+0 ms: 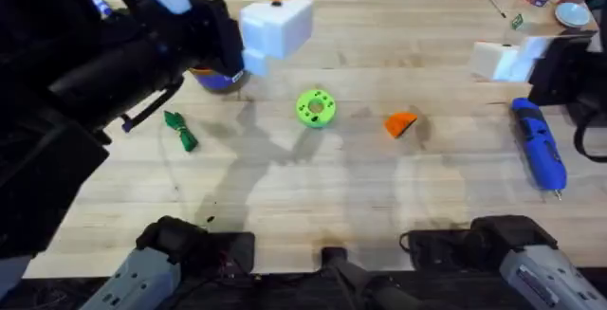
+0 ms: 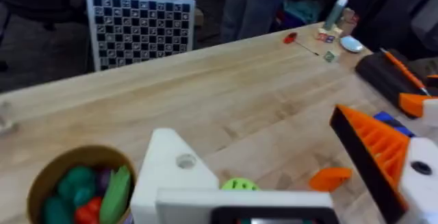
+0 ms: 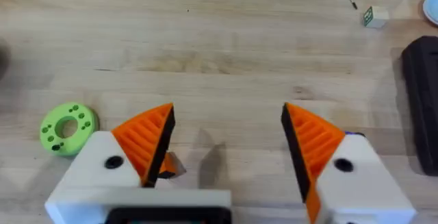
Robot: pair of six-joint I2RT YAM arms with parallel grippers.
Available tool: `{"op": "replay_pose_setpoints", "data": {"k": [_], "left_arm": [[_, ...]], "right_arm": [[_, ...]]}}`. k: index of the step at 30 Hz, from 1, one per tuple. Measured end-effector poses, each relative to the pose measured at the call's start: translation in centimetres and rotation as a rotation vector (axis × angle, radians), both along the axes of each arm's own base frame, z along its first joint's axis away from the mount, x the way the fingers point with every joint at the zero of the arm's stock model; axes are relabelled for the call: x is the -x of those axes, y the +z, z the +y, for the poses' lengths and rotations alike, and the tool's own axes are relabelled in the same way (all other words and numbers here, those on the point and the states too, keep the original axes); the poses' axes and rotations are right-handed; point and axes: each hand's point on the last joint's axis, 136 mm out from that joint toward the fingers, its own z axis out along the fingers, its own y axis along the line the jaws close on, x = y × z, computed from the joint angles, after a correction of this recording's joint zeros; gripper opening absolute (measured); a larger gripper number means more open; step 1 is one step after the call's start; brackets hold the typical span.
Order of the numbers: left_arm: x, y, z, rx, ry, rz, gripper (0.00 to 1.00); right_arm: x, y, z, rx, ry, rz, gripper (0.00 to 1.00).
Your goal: Pick up the gripper from the table and insert it into the empty holder that is missing its gripper. Then pick up a screw, insert it into the mounting hole, and use the screwdriver to tighten it. Finally, clean up the table by picking up the vegetable and placing it into the bucket.
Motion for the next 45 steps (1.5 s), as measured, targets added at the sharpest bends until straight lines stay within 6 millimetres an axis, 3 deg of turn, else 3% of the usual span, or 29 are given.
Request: {"op": "replay_pose_setpoints", "data": {"k": [3,13,20,31,38,41,42,45], "left_arm": [[0.2,1.2,-1.2,0.018,-0.047,-0.05,0.985],[1.8,-2.4,-1.8,-0.014,-0.103,0.11,0.986],[0.5,-1.8,-2.4,-0.033,-0.13,-0.053,0.986],[6.2,-9.0,-0.6,0.001,-0.148,-0.315,0.986],[7.4,-11.5,-0.2,0.037,-0.15,-0.387,0.985],[7.3,-12.8,-0.4,0.055,-0.155,-0.346,0.986],[7.4,-14.8,-0.6,0.066,-0.166,-0.244,0.986],[7.5,-16.1,-0.8,0.071,-0.175,-0.178,0.986]], "right_arm": [[0.0,0.0,0.0,0.0,0.0,0.0,0.952],[0.0,0.0,0.0,0.0,0.0,0.0,0.952],[0.0,0.0,0.0,0.0,0.0,0.0,0.952],[0.0,0.0,0.0,0.0,0.0,0.0,0.952],[0.0,0.0,0.0,0.0,0.0,0.0,0.952],[0.0,0.0,0.0,0.0,0.0,0.0,0.952],[0.0,0.0,0.0,0.0,0.0,0.0,0.952],[0.0,0.0,0.0,0.0,0.0,0.0,0.952]]}}
